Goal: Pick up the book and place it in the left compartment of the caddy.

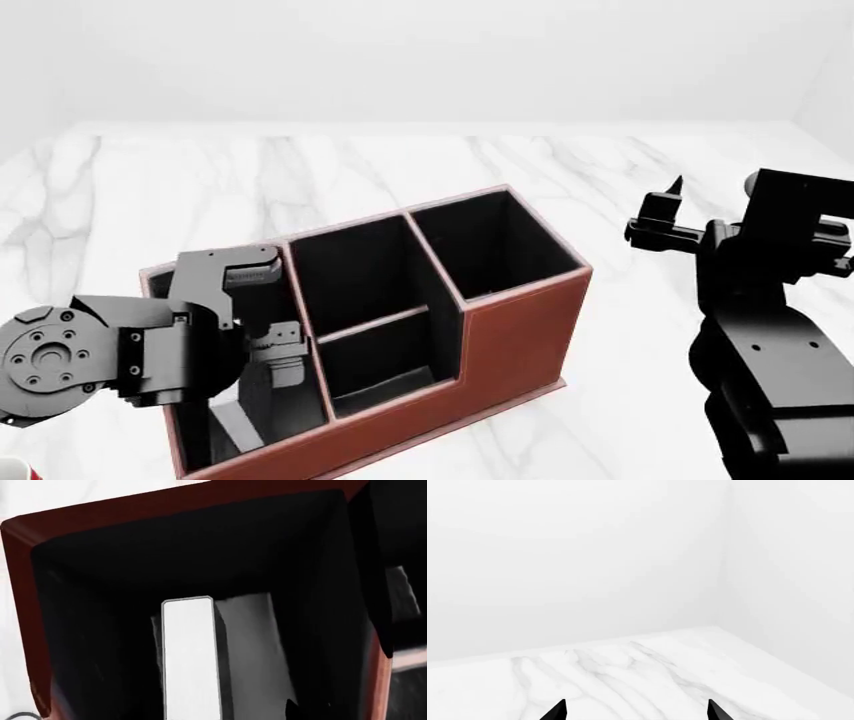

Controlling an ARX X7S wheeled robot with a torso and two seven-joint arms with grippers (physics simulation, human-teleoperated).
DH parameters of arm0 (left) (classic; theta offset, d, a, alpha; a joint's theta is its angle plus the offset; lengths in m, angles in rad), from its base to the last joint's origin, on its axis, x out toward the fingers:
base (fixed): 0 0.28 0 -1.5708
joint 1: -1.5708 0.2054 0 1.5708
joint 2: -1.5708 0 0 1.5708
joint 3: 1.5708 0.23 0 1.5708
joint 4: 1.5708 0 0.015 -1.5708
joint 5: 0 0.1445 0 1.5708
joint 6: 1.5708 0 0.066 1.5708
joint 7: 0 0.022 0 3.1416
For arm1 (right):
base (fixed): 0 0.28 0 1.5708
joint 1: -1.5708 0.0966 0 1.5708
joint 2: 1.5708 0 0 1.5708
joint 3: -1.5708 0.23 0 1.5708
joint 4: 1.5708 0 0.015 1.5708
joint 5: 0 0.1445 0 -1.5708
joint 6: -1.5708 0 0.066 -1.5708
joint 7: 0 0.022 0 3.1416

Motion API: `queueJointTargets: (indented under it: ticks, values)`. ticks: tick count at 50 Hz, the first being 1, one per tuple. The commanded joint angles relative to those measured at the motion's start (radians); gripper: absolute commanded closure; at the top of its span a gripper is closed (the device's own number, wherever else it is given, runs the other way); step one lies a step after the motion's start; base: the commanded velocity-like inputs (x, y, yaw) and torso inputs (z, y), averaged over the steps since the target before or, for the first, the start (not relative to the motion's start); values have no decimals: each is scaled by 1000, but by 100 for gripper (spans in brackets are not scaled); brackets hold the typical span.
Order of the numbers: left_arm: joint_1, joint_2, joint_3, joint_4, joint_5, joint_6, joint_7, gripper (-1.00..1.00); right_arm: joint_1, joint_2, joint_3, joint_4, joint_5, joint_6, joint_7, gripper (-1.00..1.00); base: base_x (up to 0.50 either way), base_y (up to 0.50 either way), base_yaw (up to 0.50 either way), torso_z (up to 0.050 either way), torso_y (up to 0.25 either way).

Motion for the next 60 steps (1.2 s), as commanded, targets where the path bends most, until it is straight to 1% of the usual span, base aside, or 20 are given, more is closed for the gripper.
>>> queueJointTargets:
  ticks: [1, 8, 14, 20, 21, 22, 23, 27, 39, 40, 43, 45, 46, 47, 51, 54, 55, 56, 59, 60]
  values:
    - [-12, 4, 0, -9, 4, -13, -7, -100, 2, 2, -1, -2, 4, 2, 2, -100, 0, 0, 0, 0, 0]
    - [-36, 0, -5, -3, -3, -30, -22, -100, 4, 3, -2, -4, 6, 2, 3, -100, 0, 0, 0, 0, 0]
    - [-88, -16, -19, 37, -22, -58, -63, -100, 9, 4, -4, -6, 6, 6, 5, -100, 0, 0, 0, 0, 0]
    - [-227, -47, -59, 97, -88, -137, -138, -100, 11, 6, -5, -13, 9, 12, 8, -100, 0, 0, 0, 0, 2]
    - [-276, -56, -76, 112, -122, -162, -166, -100, 11, 5, -5, -12, 9, 11, 8, -100, 0, 0, 0, 0, 0]
    - [-277, -56, -76, 112, -122, -162, -167, -100, 11, 6, -5, -12, 9, 11, 8, -100, 0, 0, 0, 0, 0]
    - [-323, -63, -90, 121, -165, -190, -194, -100, 9, 5, -6, -12, 9, 9, 8, -100, 0, 0, 0, 0, 0]
    - [-385, -71, -107, 131, -198, -215, -241, -100, 9, 3, -9, -10, 10, 8, 8, -100, 0, 0, 0, 0, 0]
    - [-372, -77, -118, 148, -180, -191, -227, -100, 19, 8, -20, -28, 13, 26, 11, -100, 0, 0, 0, 0, 0]
    - [-370, -79, -120, 153, -162, -182, -223, -100, 22, 8, -24, -34, 13, 33, 13, -100, 0, 0, 0, 0, 0]
    - [-360, -85, -134, 197, -13, -121, -208, -100, 38, 12, -58, -64, -7, 47, 24, -100, 0, 0, 0, 0, 0]
    - [-367, -82, -132, 227, 194, -74, -221, -100, 56, 12, -90, -81, -30, 73, 45, -100, 0, 0, 0, 0, 0]
    - [-365, -82, -129, 235, 225, -64, -235, -100, 59, 11, -96, -93, -29, 67, 41, -100, 0, 0, 0, 0, 0]
    - [-356, -81, -127, 264, 348, -27, -242, -100, 71, 10, -115, -122, -32, 79, 41, -100, 0, 0, 0, 0, 0]
    - [-343, -83, -118, 343, 545, 22, -318, -100, 98, 8, -140, -174, -38, 96, 48, -100, 0, 0, 0, 0, 0]
    - [-316, -87, -119, 388, 547, 52, -349, -100, 104, 5, -144, -207, -26, 100, 42, -100, 0, 0, 0, 0, 0]
    - [-319, -84, -110, 401, 615, 50, -386, -100, 98, 1, -139, -228, -18, 82, 35, -100, 0, 0, 0, 0, 0]
    - [-316, -84, -106, 401, 652, 53, -405, -100, 97, -2, -136, -243, -13, 84, 36, -100, 0, 0, 0, 0, 0]
    - [-301, -86, -99, 402, 748, 74, -434, -100, 85, -2, -154, -266, -21, 73, 38, -100, 0, 0, 0, 0, 0]
    - [-301, -86, -99, 402, 748, 74, -434, -100, 85, -2, -154, -266, -21, 73, 38, -100, 0, 0, 0, 0, 0]
